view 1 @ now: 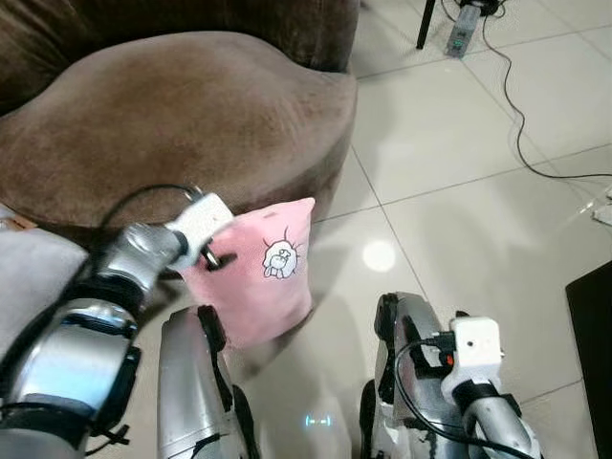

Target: Move the pillow to the sofa from floor

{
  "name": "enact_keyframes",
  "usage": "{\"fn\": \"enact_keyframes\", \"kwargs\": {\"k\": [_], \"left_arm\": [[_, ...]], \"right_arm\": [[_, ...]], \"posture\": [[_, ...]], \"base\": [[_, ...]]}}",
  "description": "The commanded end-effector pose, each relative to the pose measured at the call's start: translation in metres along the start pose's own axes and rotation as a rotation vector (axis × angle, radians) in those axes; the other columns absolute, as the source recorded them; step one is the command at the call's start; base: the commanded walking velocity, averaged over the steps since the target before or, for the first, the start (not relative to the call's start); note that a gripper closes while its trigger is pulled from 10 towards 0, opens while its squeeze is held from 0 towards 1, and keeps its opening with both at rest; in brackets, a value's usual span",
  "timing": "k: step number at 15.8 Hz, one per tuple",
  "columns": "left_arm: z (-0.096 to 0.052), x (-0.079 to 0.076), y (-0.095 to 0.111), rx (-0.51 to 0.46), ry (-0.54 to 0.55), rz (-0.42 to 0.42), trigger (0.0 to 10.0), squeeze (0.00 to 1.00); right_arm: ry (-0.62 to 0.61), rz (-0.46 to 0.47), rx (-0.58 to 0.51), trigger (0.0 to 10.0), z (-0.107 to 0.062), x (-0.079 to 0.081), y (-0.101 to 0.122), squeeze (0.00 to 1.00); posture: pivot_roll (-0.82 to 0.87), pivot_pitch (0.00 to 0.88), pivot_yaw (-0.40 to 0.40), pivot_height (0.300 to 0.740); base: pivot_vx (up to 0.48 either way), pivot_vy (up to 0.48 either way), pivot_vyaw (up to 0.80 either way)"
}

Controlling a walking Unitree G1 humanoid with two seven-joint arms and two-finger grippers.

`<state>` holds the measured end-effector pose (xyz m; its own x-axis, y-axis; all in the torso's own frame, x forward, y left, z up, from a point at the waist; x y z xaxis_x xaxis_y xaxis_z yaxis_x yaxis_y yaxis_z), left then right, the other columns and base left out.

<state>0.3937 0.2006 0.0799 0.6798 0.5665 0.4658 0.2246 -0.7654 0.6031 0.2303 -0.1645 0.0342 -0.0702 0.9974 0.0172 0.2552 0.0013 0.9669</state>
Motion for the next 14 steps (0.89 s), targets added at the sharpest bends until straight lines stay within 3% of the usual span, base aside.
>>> {"fn": "enact_keyframes", "kwargs": {"k": [1,4,7,14], "left_arm": [[0.003,-0.010,-0.010,0.037,-0.018,0.011,10.0,0.00],[0.013,-0.030,-0.023,0.089,-0.006,0.028,10.0,0.00],[0.013,-0.028,-0.029,0.111,0.058,0.070,10.0,0.00],[0.009,-0.017,-0.032,0.106,0.124,0.039,10.0,0.00]], "right_arm": [[-0.019,0.011,0.142,10.0,-0.014,-0.003,-0.033,0.00],[-0.047,0.000,0.156,10.0,-0.028,-0.012,-0.033,0.00],[-0.062,-0.012,0.171,10.0,-0.038,-0.019,-0.032,0.00],[-0.055,-0.009,0.181,10.0,-0.038,-0.015,-0.032,0.00]], "posture": [[-0.23,0.299,0.031,0.446],[-0.27,0.320,0.014,0.446],[-0.29,0.331,-0.001,0.446],[-0.28,0.334,-0.001,0.446]], "base": [[0.000,0.000,0.00],[0.000,0.000,0.00],[0.000,0.000,0.00],[0.000,0.000,0.00]]}}
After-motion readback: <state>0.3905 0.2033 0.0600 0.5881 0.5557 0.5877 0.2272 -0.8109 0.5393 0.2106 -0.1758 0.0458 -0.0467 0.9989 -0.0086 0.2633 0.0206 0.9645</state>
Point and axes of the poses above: a point about 5 cm out from each wrist's last joint towards the gripper, its own z axis pointing out of the wrist towards the gripper, its own y axis along the axis of the wrist's last joint, x = y × z, the point moved 4 cm from there along z, pointing out of the wrist towards the gripper, and after that the axes turned 5 degrees about z, right-handed, at the moved point
